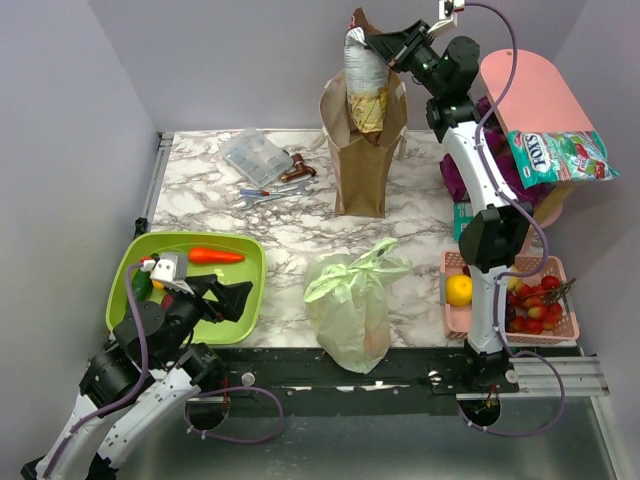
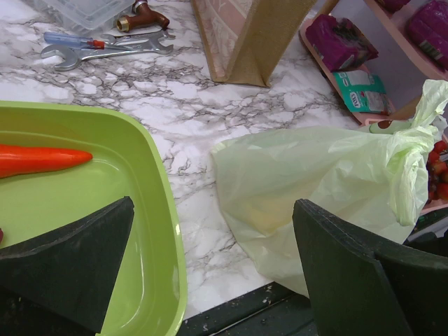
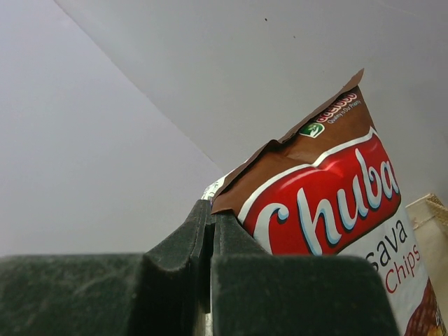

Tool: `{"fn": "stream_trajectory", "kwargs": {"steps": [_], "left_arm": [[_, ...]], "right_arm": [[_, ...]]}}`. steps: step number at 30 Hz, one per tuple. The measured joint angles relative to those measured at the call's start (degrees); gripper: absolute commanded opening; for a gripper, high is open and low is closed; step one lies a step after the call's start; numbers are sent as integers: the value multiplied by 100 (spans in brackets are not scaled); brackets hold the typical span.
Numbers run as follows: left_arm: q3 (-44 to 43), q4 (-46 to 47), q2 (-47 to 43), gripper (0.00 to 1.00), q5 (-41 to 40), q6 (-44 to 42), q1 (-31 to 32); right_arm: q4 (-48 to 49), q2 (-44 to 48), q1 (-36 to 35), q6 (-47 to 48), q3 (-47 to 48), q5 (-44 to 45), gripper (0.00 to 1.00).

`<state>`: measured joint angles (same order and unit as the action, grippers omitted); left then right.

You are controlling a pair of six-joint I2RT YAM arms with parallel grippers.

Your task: Place the food into the grocery bag and tie it

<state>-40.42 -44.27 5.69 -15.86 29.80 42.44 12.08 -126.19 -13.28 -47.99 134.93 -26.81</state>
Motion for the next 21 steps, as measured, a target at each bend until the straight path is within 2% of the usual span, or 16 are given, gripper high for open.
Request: {"fn": "stream_trajectory", "kwargs": {"steps": [6,7,8,10,11,12,13,15,21], "left_arm": [[0,2,-7,99,2,0,0],[0,2,-7,99,2,0,0],[0,2,-7,99,2,0,0],[0,2,-7,98,0,0,0],[0,2,-9,98,2,0,0],[0,2,-9,98,2,0,0],[0,2,-15,99,0,0,0],[0,4,-33,99,2,0,0],[0,7,-55,99,2,0,0]], "right_arm": [[107,-81,-15,210,4,-2,1],[111,-81,-15,286,24,7,7],[111,-81,-15,356,35,33,16],[111,-79,-7,476,33,98,43],[125,-72,13,518,9,155,65],[155,-33,15,562,-79,219,80],[188,37,22,601,-232,291,87],[208,229,44,732,-625,470,91],[339,787,140,859,-1611,815,91]]}}
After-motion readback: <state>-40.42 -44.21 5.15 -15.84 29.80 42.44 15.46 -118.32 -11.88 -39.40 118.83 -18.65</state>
